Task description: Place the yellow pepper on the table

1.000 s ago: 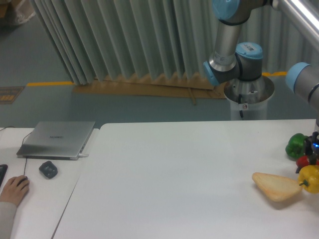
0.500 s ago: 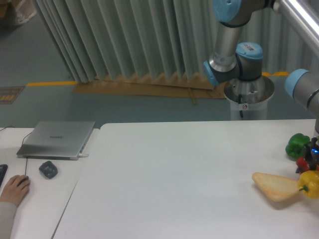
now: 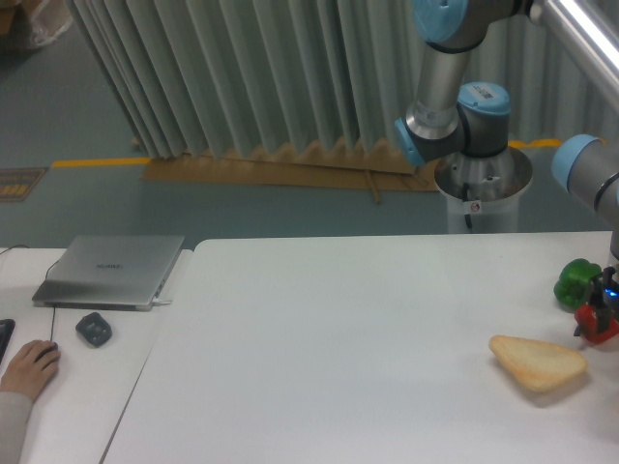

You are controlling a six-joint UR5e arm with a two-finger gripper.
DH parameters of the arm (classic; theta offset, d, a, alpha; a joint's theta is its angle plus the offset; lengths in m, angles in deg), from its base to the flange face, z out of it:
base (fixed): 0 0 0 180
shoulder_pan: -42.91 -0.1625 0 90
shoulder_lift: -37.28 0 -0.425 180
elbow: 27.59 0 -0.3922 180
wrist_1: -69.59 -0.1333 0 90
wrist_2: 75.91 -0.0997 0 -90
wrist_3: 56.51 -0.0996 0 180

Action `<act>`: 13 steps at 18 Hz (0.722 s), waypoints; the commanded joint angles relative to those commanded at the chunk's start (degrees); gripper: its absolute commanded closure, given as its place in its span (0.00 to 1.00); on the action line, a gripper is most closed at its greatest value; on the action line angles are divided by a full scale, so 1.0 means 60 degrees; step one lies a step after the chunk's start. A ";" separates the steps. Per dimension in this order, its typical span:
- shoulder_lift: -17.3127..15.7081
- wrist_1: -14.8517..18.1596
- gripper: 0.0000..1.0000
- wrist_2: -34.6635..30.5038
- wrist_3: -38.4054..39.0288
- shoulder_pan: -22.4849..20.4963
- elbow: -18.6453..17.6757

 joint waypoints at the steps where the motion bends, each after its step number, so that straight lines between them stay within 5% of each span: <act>1: -0.0044 0.0000 0.00 0.0000 0.0000 0.0015 -0.0029; 5: -0.0760 0.0190 0.00 -0.0015 0.0102 0.0497 -0.0206; 13: -0.1874 0.2619 0.00 0.0058 -0.0262 0.0542 -0.0103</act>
